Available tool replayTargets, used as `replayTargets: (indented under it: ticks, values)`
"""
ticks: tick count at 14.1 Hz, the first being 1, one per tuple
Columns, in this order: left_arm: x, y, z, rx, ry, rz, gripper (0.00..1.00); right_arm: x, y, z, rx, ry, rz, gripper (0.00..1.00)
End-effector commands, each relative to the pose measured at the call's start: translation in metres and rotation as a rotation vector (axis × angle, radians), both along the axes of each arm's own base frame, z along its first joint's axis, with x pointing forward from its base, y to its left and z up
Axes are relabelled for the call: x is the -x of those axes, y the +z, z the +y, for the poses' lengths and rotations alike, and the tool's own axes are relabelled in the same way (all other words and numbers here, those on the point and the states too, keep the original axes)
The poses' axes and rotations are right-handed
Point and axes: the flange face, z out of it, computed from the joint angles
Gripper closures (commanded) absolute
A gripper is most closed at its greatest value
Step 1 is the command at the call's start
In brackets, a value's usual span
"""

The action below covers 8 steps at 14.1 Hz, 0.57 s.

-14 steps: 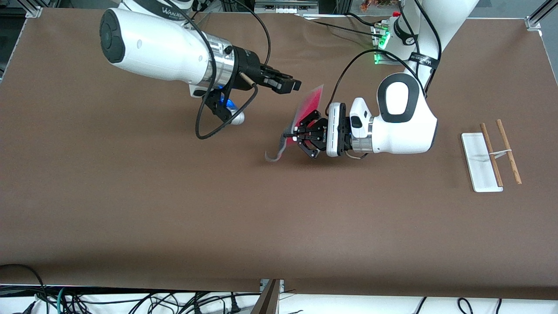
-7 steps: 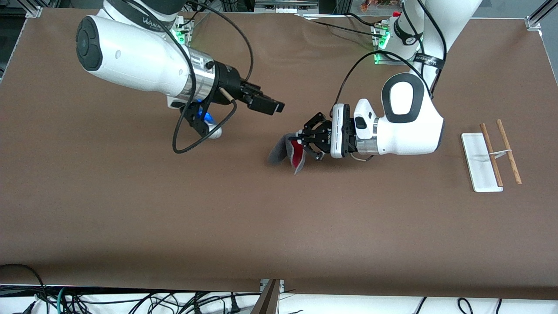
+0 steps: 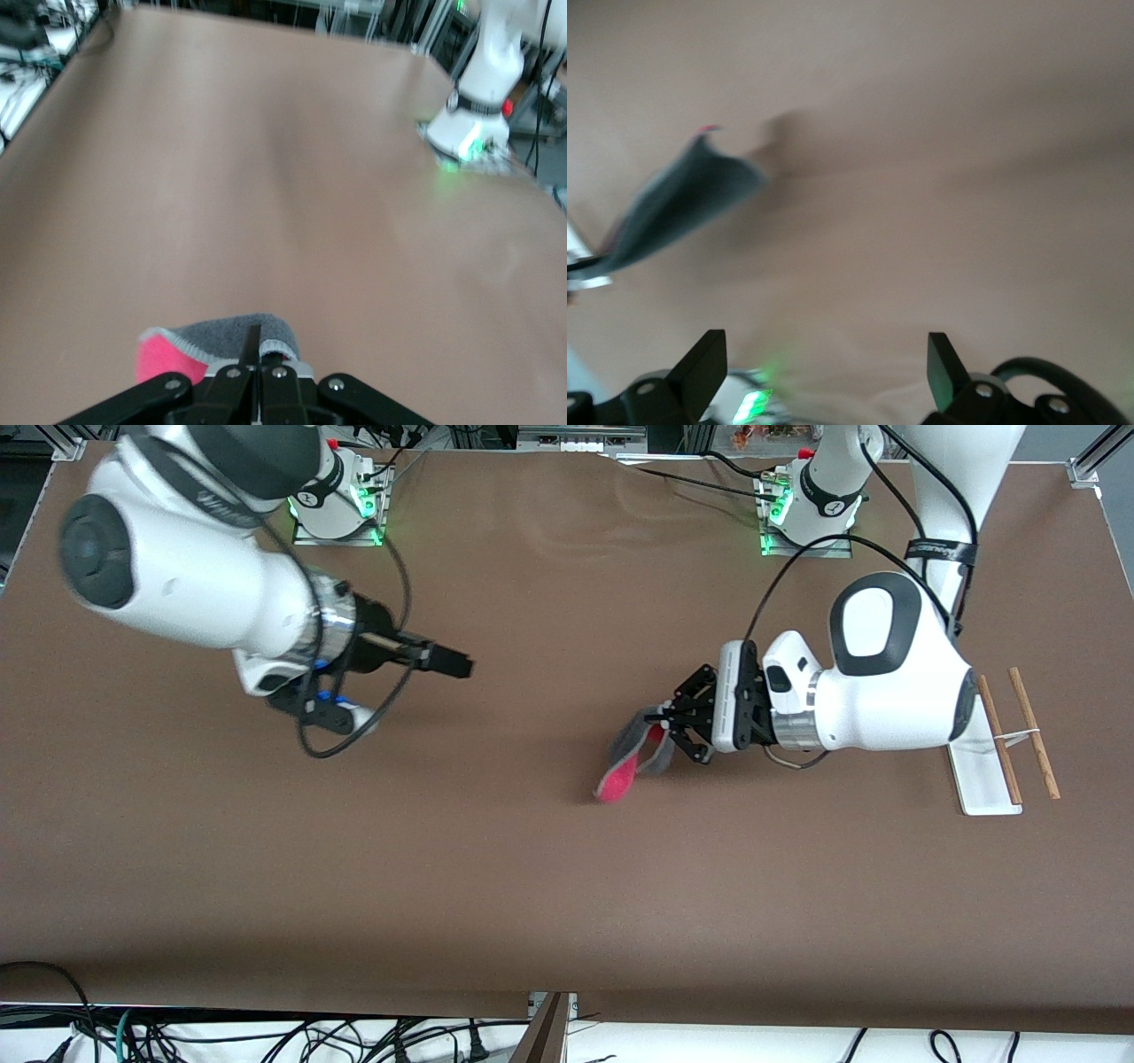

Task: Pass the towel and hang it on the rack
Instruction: 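Open the right gripper and withdraw it while the left gripper holds the towel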

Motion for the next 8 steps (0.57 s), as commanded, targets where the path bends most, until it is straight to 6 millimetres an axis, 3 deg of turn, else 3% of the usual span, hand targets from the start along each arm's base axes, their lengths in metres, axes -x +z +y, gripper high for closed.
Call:
replayTargets:
  ticks: [1, 4, 8]
  values:
    - [-0.003, 0.006, 0.025, -0.1, -0.041, -0.005, 1.0, 0.01, 0.006, -0.052, 0.08, 0.158, -0.065, 0.0]
    - [-0.011, 0.005, 0.093, -0.147, 0.007, 0.094, 1.0, 0.019, -0.001, -0.106, 0.159, 0.3, -0.104, 0.0]
    - [-0.015, 0.027, 0.179, -0.367, -0.001, 0.133, 1.0, 0.044, 0.005, -0.143, 0.311, 0.386, -0.148, 0.0]
